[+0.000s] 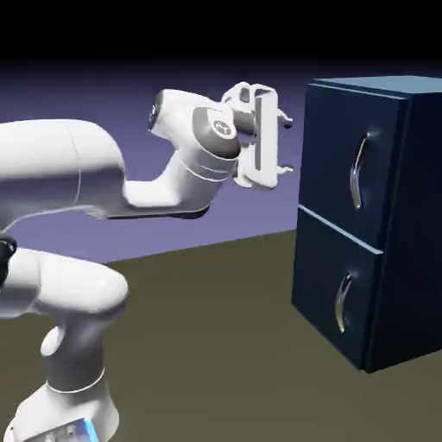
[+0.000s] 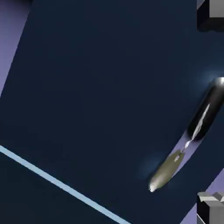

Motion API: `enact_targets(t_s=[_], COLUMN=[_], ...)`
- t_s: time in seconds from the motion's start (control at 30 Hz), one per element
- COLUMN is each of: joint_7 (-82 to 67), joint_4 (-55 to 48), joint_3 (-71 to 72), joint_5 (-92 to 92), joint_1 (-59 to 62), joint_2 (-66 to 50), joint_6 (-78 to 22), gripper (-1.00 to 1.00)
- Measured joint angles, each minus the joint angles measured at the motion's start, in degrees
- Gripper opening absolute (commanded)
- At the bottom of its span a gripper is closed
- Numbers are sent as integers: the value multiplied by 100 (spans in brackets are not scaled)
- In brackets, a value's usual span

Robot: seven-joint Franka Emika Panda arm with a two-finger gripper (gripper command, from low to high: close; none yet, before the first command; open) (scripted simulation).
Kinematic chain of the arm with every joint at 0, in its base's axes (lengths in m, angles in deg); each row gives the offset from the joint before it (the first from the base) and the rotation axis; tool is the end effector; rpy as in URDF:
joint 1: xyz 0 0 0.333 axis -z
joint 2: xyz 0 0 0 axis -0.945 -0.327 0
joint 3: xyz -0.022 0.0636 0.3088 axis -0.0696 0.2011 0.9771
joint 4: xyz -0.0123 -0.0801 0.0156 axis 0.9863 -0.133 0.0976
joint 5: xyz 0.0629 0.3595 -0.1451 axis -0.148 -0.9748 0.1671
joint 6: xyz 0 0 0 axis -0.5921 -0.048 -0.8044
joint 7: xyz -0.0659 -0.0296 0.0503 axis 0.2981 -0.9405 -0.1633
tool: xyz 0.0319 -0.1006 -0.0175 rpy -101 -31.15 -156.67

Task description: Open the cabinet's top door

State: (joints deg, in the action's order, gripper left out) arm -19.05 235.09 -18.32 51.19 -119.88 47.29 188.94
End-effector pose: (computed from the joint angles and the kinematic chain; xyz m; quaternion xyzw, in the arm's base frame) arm 0.3634 -0.0123 0.5800 0.5849 0.5394 0.4746 0.3763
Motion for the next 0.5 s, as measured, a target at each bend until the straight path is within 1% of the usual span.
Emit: enact_targets(t_s=[0.5], joint_7=[-2155], joint_4=[-546], joint_3=[-1702], joint_5=[3738], joint_1=[-1801], joint_2=[1004], joint_6=[-648], gripper=[100])
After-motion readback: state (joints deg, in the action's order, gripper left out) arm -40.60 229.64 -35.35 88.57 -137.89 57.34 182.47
